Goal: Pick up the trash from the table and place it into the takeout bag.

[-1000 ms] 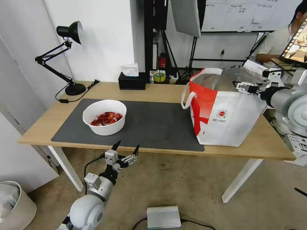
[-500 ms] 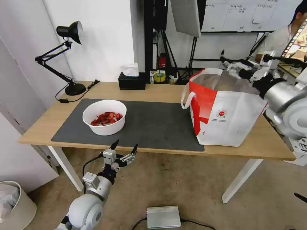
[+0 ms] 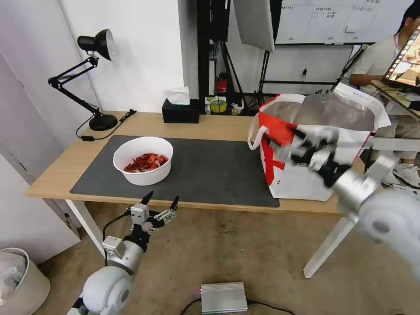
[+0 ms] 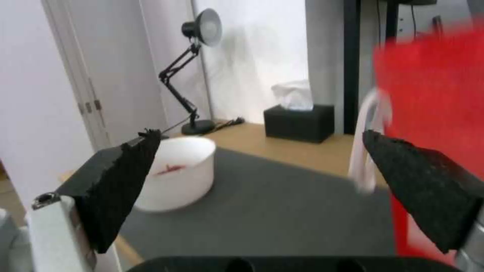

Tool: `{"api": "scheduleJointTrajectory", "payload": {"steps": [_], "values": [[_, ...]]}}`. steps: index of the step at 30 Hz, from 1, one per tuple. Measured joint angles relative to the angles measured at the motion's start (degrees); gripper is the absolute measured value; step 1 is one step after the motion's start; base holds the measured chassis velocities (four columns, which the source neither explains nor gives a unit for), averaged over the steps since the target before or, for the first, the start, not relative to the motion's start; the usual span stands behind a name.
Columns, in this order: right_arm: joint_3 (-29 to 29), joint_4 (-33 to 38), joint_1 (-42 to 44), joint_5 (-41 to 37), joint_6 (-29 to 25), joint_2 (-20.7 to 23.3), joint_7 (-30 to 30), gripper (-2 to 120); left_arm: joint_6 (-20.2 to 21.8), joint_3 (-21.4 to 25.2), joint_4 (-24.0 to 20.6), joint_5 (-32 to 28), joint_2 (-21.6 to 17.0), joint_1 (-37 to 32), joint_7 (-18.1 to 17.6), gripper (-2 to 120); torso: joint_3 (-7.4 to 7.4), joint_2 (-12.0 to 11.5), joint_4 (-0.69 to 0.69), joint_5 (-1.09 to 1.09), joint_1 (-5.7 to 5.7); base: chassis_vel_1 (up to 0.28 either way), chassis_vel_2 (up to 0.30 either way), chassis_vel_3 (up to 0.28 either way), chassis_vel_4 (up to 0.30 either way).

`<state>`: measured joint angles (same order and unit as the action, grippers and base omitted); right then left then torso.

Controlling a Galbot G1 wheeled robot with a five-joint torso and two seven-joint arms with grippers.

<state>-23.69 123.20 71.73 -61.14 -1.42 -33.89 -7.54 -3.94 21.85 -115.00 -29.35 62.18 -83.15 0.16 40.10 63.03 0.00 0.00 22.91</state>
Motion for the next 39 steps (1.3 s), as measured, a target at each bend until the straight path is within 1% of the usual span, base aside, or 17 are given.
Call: {"api": "scheduleJointTrajectory", "payload": {"steps": [2, 3, 4, 6, 7, 10, 16, 22, 32, 39], "values": [[-0.19, -1.40, 5.83, 4.05, -4.92, -3.32, -2.54, 100, -0.16, -0.04, 0.01, 0.00, -0.01, -0.03, 0.04, 100, 0.00, 0.00, -0.01, -0.01, 0.00, 0.000, 0.000, 0.000, 0.000], [-0.19, -1.86, 7.51, 5.41, -6.24, -4.31, -3.05, 100, -0.17, -0.07, 0.01, 0.00, -0.01, -0.04, 0.05, 100, 0.00, 0.00, 0.00, 0.00, 0.00, 0.000, 0.000, 0.000, 0.000], [-0.19, -1.86, 7.51, 5.41, -6.24, -4.31, -3.05, 100, -0.17, -0.07, 0.01, 0.00, -0.01, -0.04, 0.05, 100, 0.00, 0.00, 0.00, 0.00, 0.00, 0.000, 0.000, 0.000, 0.000], [-0.16, -3.24, 11.16, 9.00, -8.86, -6.58, -4.03, 100, -0.27, -0.09, 0.01, 0.00, -0.08, -0.11, 0.06, 100, 0.00, 0.00, -0.01, -0.01, 0.00, 0.000, 0.000, 0.000, 0.000], [-0.16, -3.24, 11.16, 9.00, -8.86, -6.58, -4.03, 100, -0.27, -0.09, 0.01, 0.00, -0.08, -0.11, 0.06, 100, 0.00, 0.00, -0.01, -0.01, 0.00, 0.000, 0.000, 0.000, 0.000], [0.23, -5.07, 14.62, 13.53, -11.02, -8.89, -4.32, 100, -0.55, -0.08, 0.09, 0.24, -0.23, -0.16, 0.11, 100, -0.01, 0.00, -0.01, 0.00, 0.00, 0.000, 0.000, 0.000, 0.000], [0.80, -7.18, 17.58, 17.16, -13.06, -11.20, -4.16, 100, -1.05, -0.36, 0.37, 0.79, 0.13, -0.16, 0.46, 100, 0.00, 0.00, 0.00, -0.01, 0.00, 0.000, 0.000, 0.000, 0.000], [1.62, -8.76, 18.62, 18.89, -14.16, -12.70, -3.88, 100, -1.06, -0.35, 0.43, 0.84, 0.22, -0.20, 0.48, 100, 0.00, 0.00, 0.00, -0.01, 0.01, 0.000, 0.000, 0.000, 0.000], [3.22, -9.80, 18.31, 20.07, -14.52, -14.31, -3.59, 100, -1.06, -0.27, 0.58, 0.83, 0.24, -0.10, 0.49, 100, 0.00, 0.00, 0.00, -0.01, 0.00, 0.000, 0.000, 0.000, 0.000], [4.57, -10.41, 17.81, 22.20, -14.86, -15.69, -1.32, 100, -1.10, -0.16, 0.83, 0.82, 0.19, -0.13, 0.51, 100, 0.00, 0.00, 0.00, 0.00, 0.01, 0.000, 0.000, 0.000, 0.000]]}}
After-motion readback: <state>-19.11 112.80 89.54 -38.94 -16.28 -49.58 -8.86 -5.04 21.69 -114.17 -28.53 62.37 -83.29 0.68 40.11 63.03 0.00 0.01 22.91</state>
